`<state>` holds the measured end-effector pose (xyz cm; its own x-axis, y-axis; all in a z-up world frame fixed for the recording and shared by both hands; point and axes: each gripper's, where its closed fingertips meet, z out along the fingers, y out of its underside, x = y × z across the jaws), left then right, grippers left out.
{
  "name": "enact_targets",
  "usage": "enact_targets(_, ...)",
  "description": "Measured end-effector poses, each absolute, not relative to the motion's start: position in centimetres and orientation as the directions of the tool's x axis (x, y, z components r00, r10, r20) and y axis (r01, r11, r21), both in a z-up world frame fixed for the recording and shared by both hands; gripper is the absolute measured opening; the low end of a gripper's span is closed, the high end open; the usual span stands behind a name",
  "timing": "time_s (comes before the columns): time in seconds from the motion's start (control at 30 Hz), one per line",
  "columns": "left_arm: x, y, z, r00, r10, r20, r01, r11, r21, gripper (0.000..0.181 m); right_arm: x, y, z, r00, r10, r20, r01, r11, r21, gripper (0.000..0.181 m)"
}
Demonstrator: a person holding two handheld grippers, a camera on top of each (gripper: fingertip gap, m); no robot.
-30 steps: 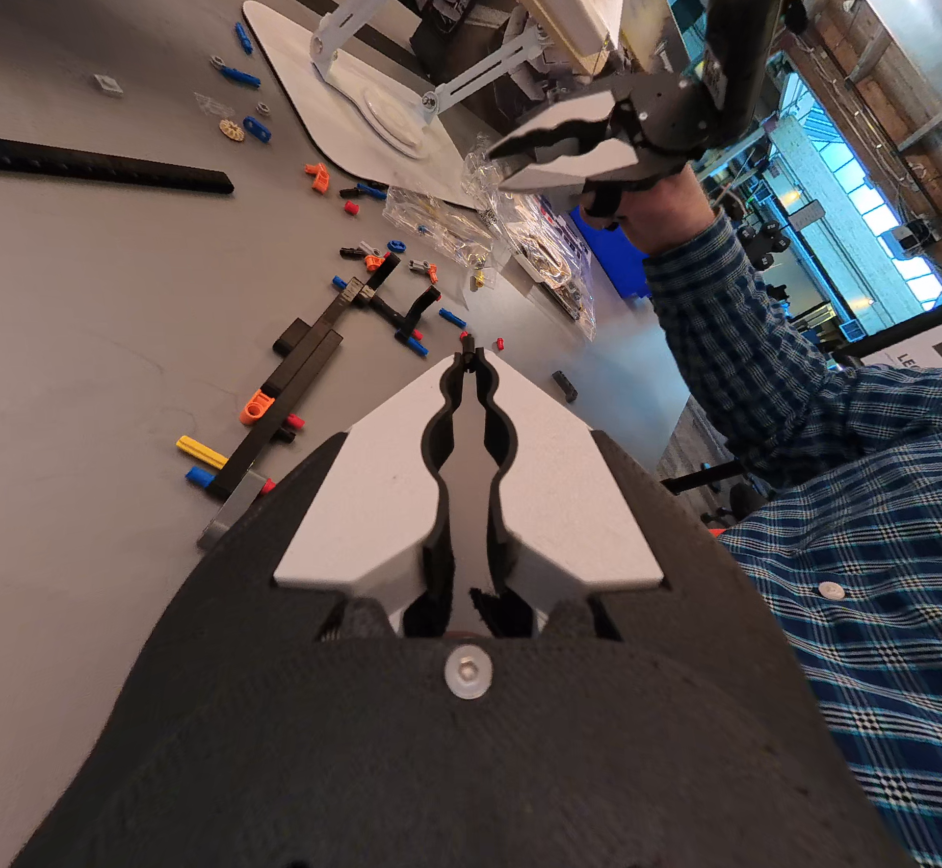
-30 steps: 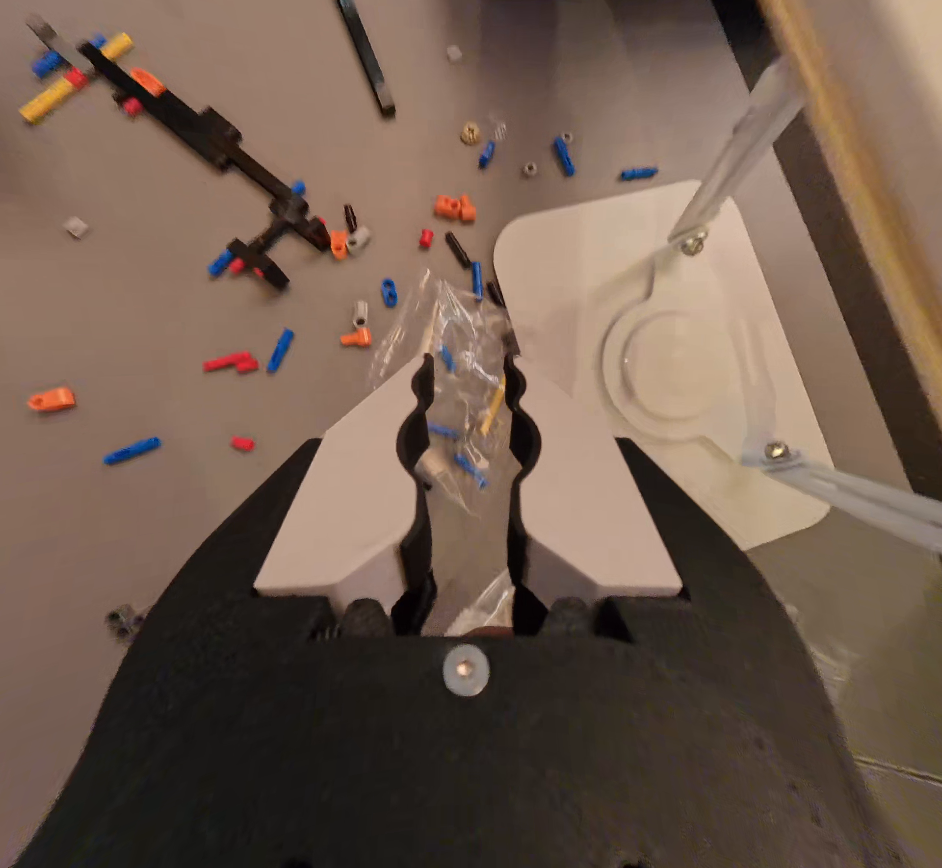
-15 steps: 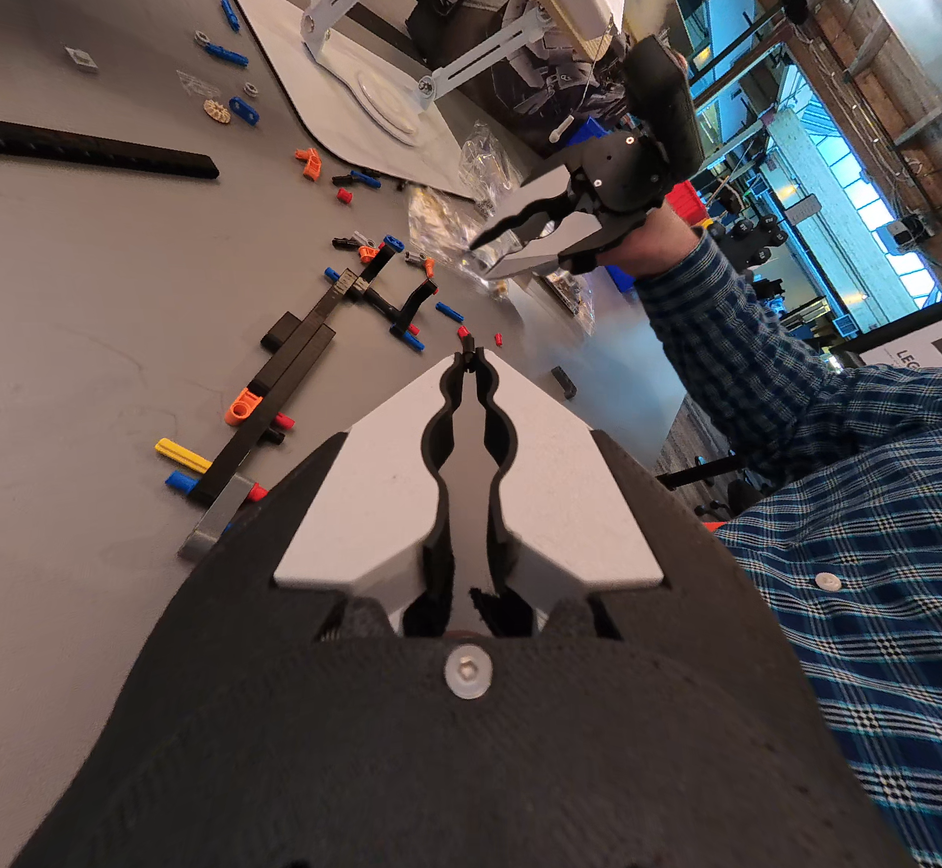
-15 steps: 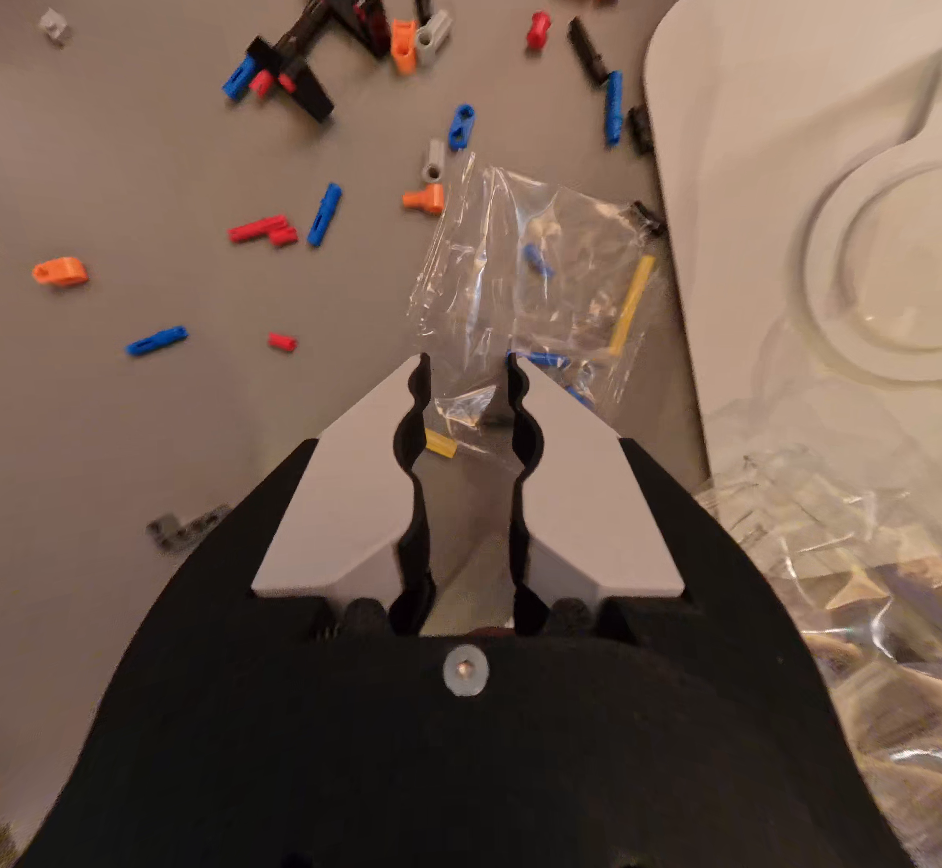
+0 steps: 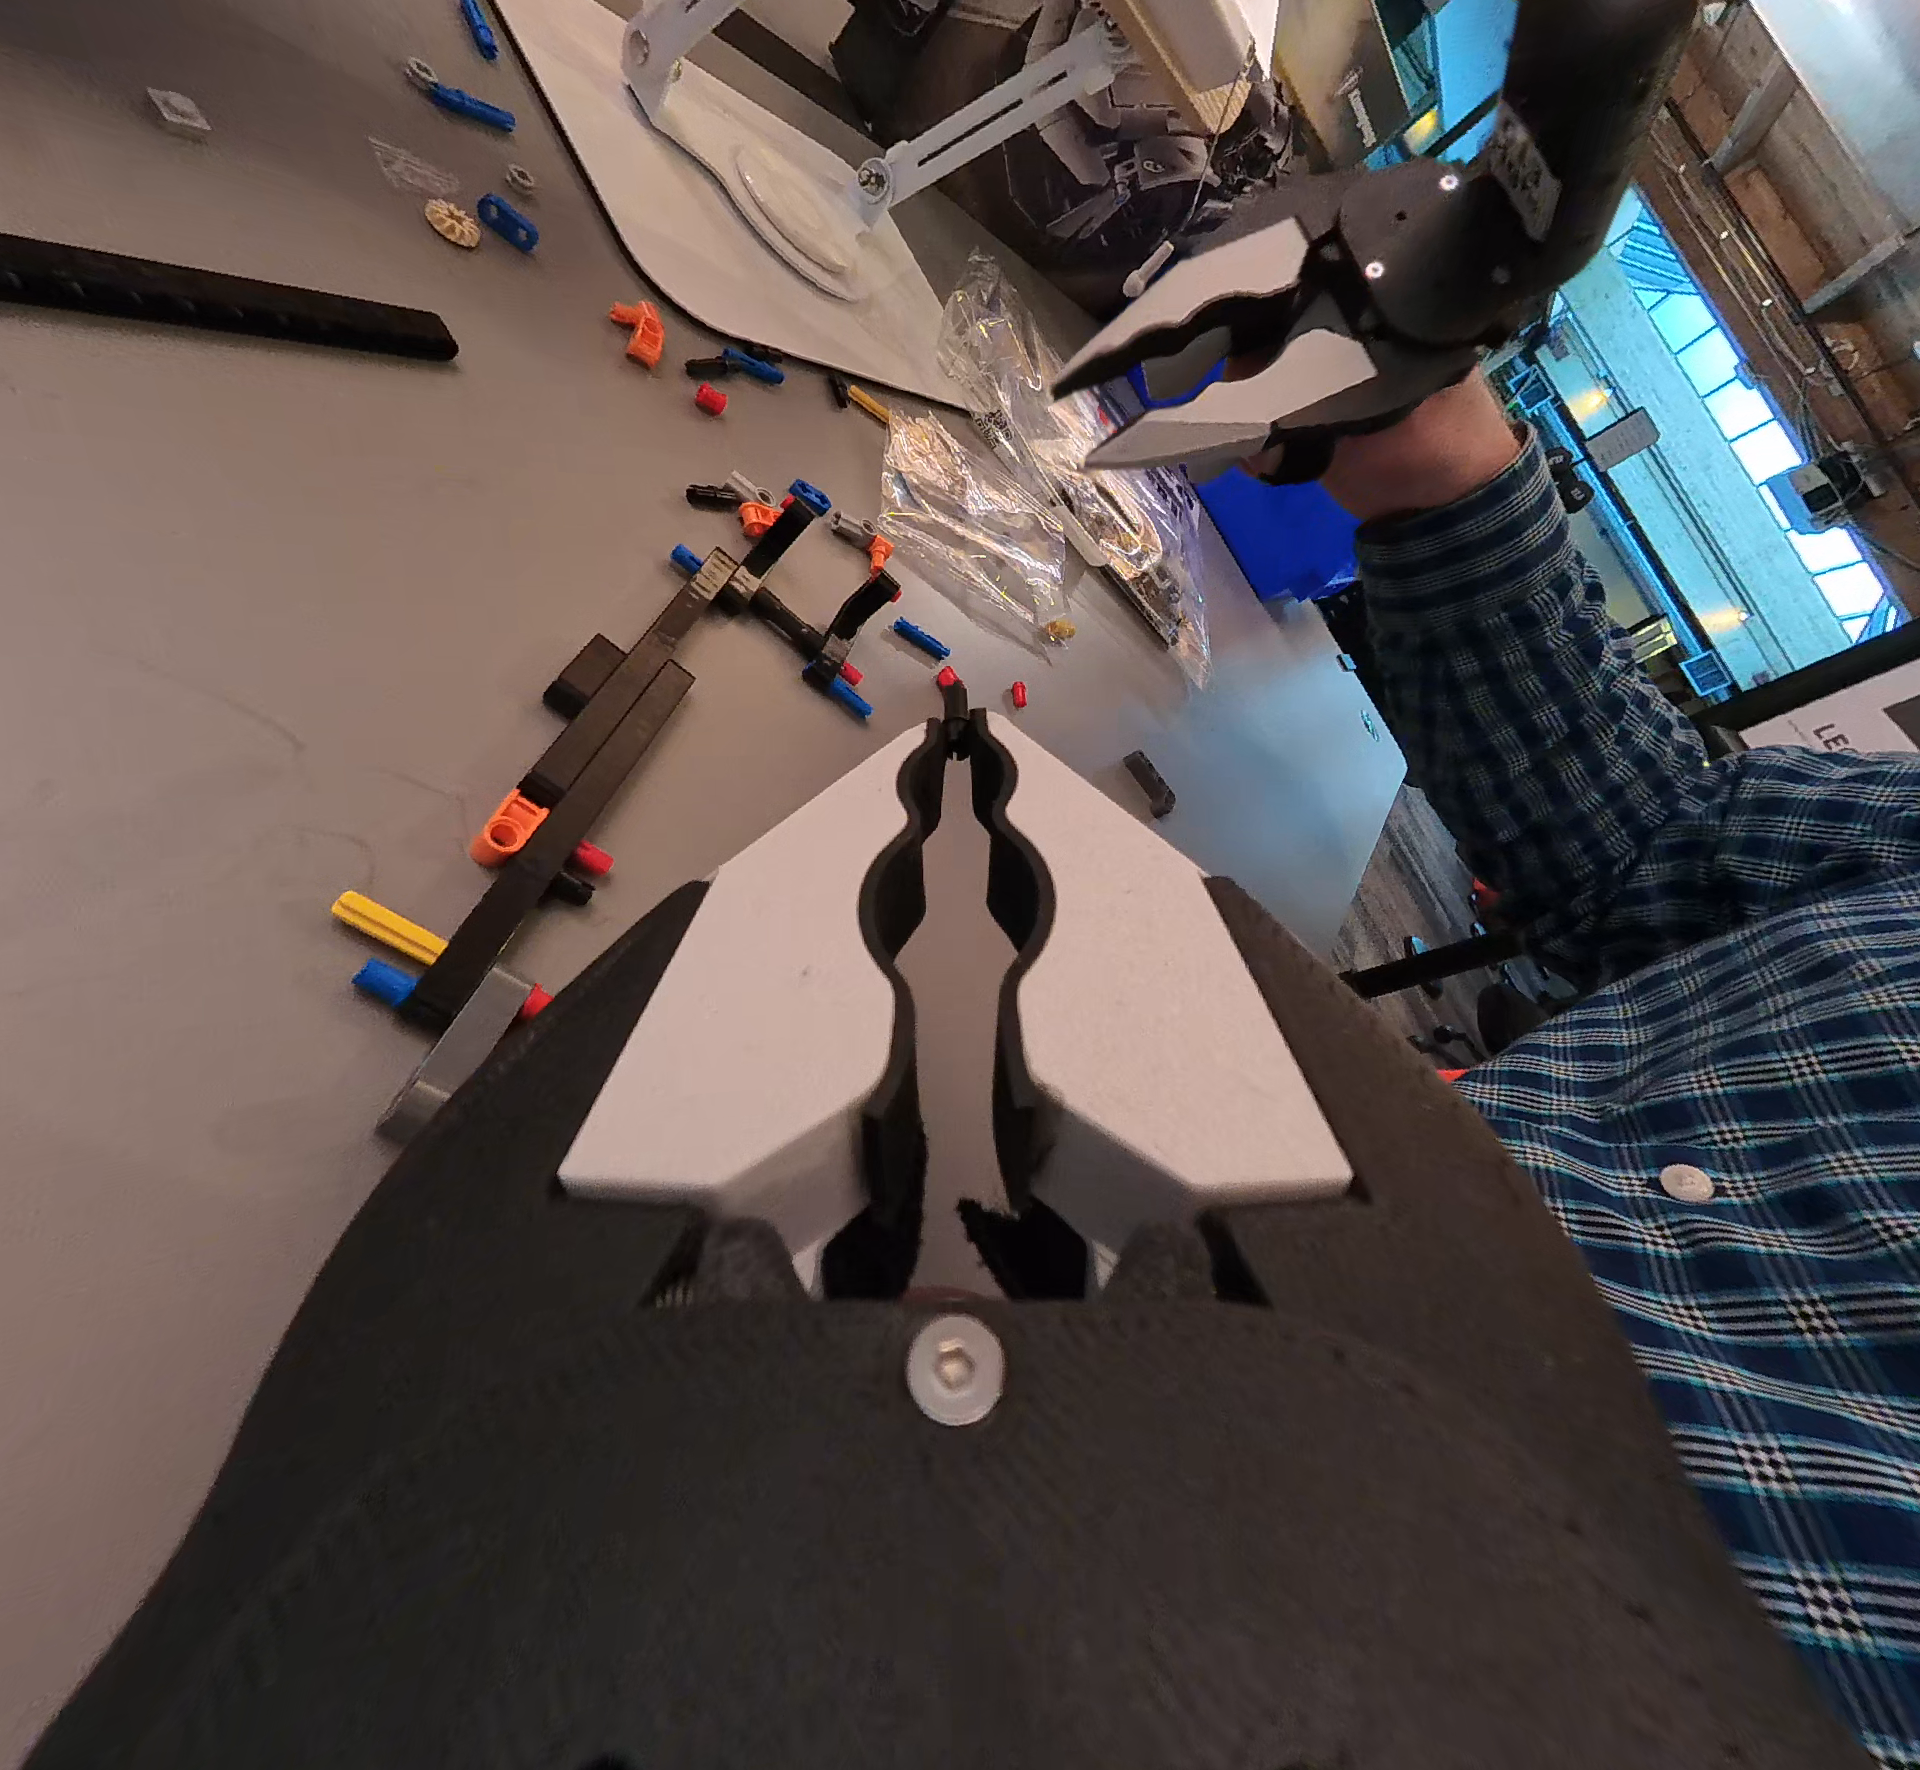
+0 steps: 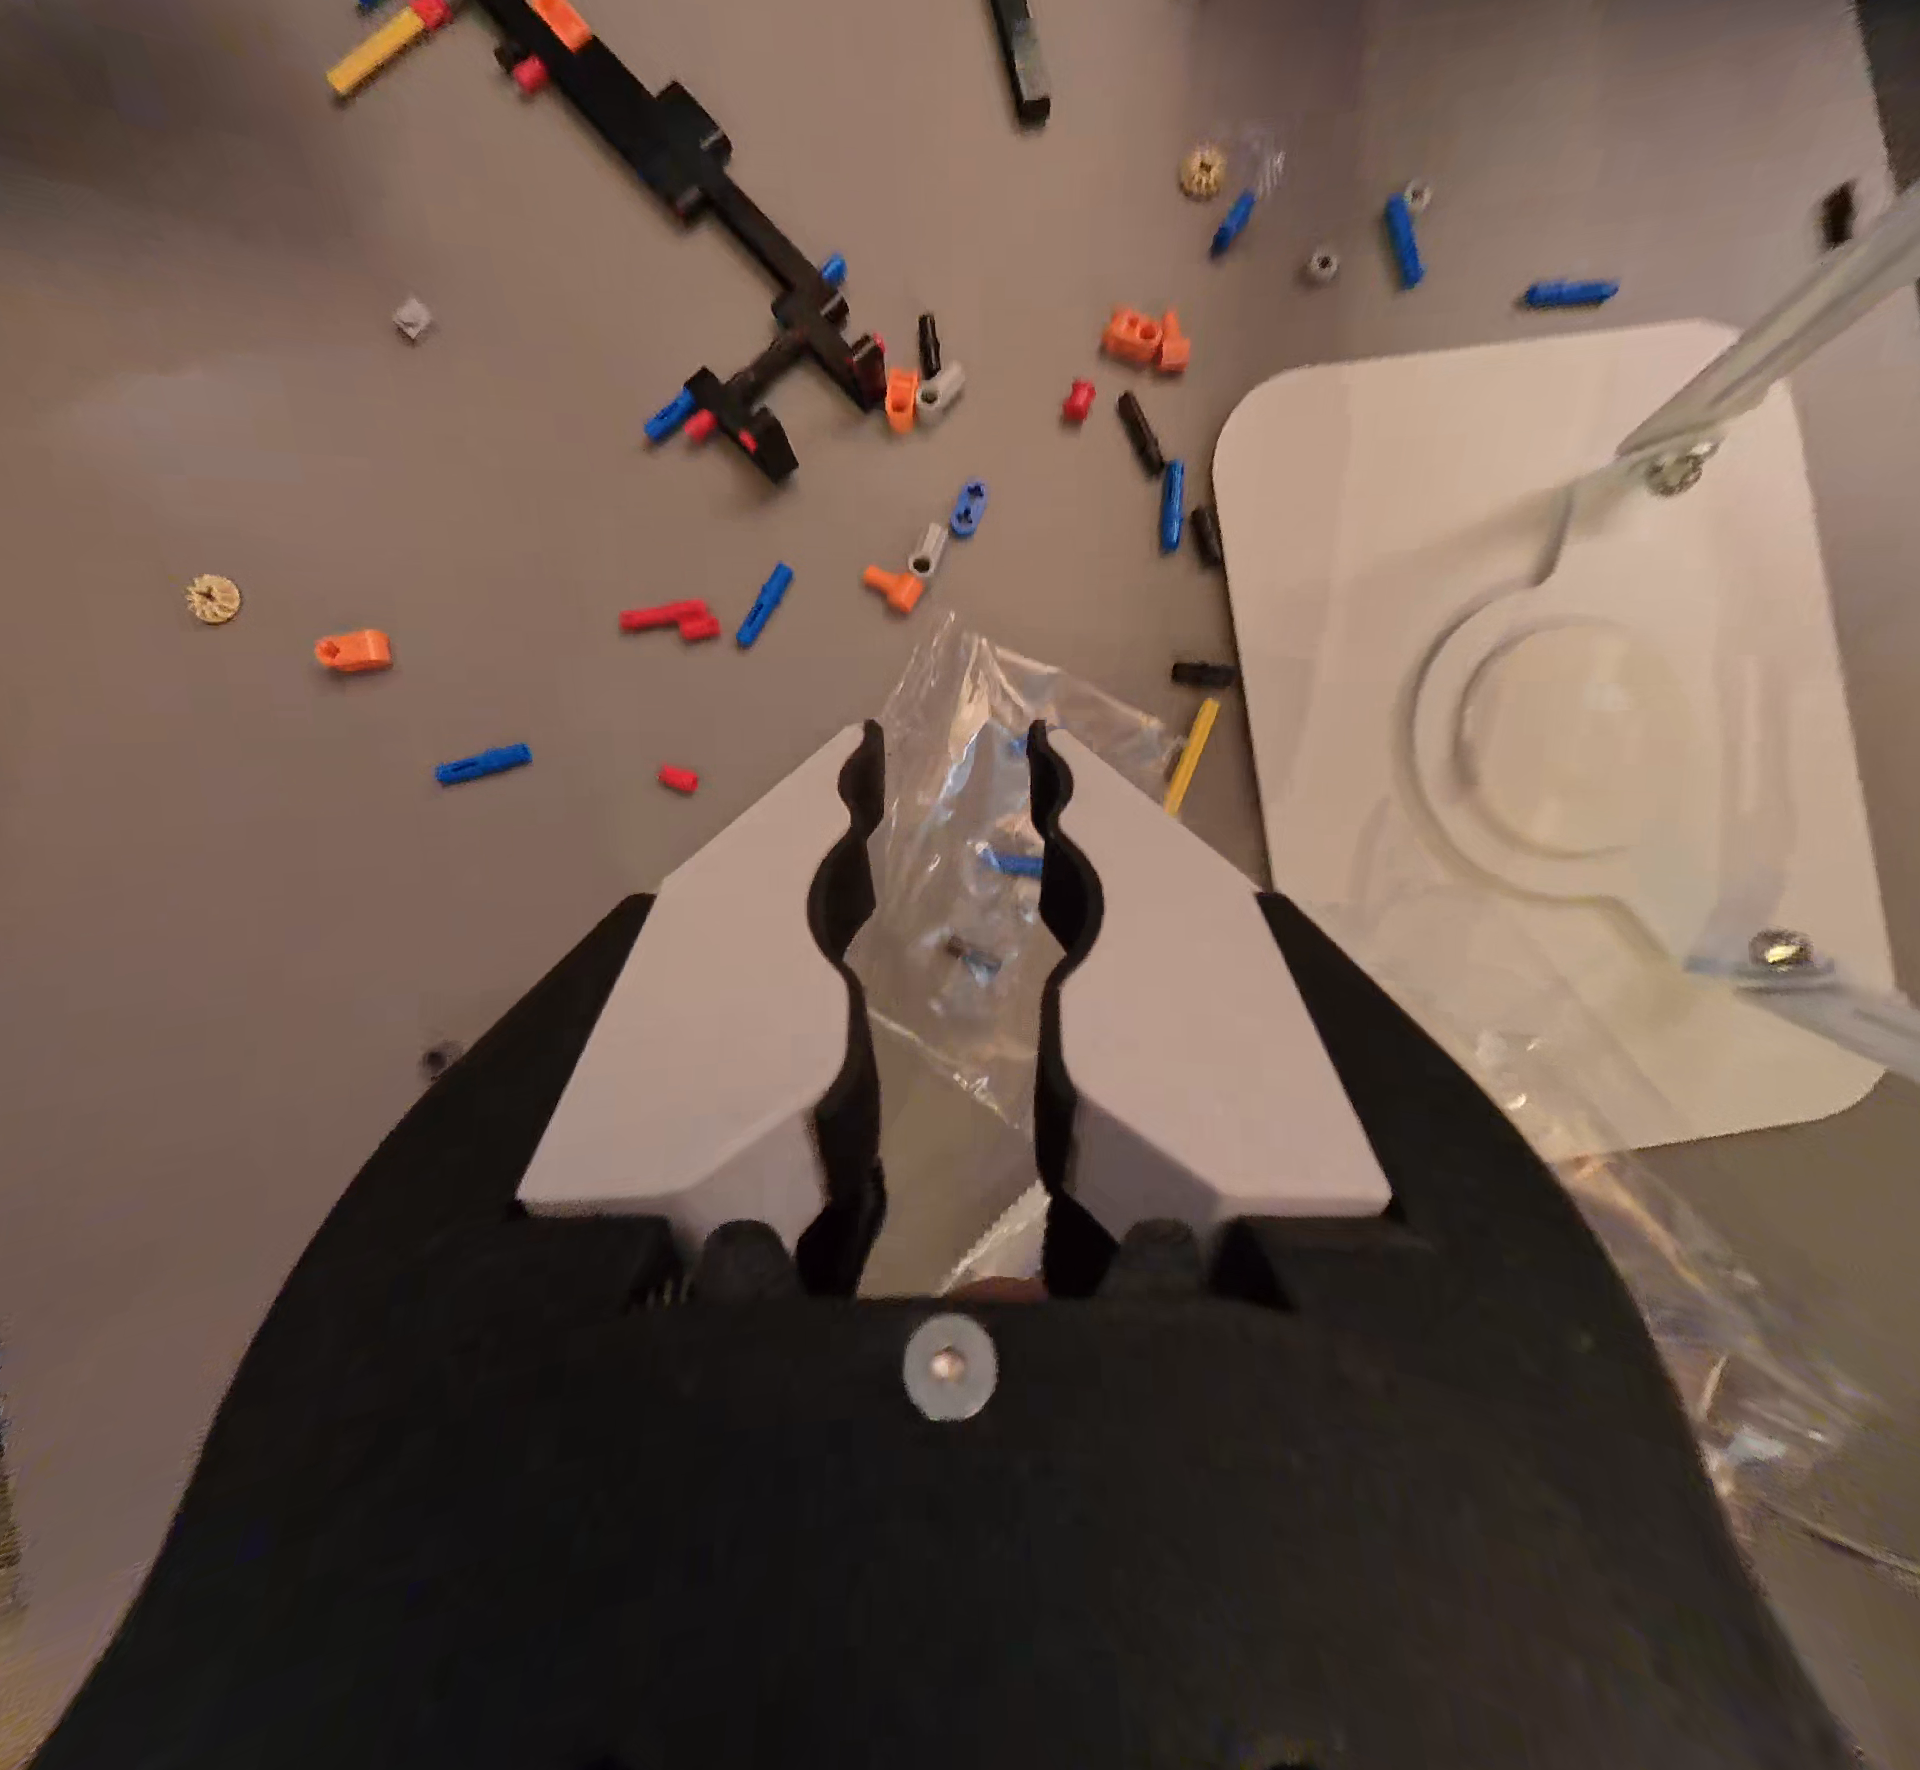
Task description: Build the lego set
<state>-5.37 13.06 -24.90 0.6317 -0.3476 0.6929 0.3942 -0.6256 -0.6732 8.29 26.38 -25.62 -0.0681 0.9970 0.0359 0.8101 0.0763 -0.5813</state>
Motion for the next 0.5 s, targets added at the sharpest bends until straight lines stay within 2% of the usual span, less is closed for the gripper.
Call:
enact_targets(0.17,-5.4,13.1,-25.2,0.631,-0.34,0.697,0.396,-0.631,-0.667,0.002,6.8,26.7,-25.2,-0.066,0.993,0.096,0.777,0.112,-0.619,0.026)
enact_targets(0.3,-5.4,13.1,-25.3,0.635,-0.339,0.694,0.395,-0.629,-0.669,0.002,6.9,27.2,-26.3,-0.049,0.994,0.098,0.799,0.098,-0.594,0.031)
enact_targets(0.37,-5.4,13.2,-25.4,0.635,-0.339,0.694,0.395,-0.63,-0.669,0.002,7.5,27.3,-27.6,-0.029,0.997,0.069,0.825,0.063,-0.561,0.04)
enact_targets(0.47,-5.3,13.2,-25.4,0.636,-0.34,0.693,0.391,-0.631,-0.669,0.002,8.4,27.0,-29.5,0.01,0.999,0.032,0.85,0.008,-0.526,0.064)
enact_targets(0.5,-5.3,13.2,-25.4,0.636,-0.34,0.693,0.391,-0.631,-0.669,0.002,8.7,26.8,-29.9,0.019,1.0,0.018,0.854,-0.007,-0.521,0.065)
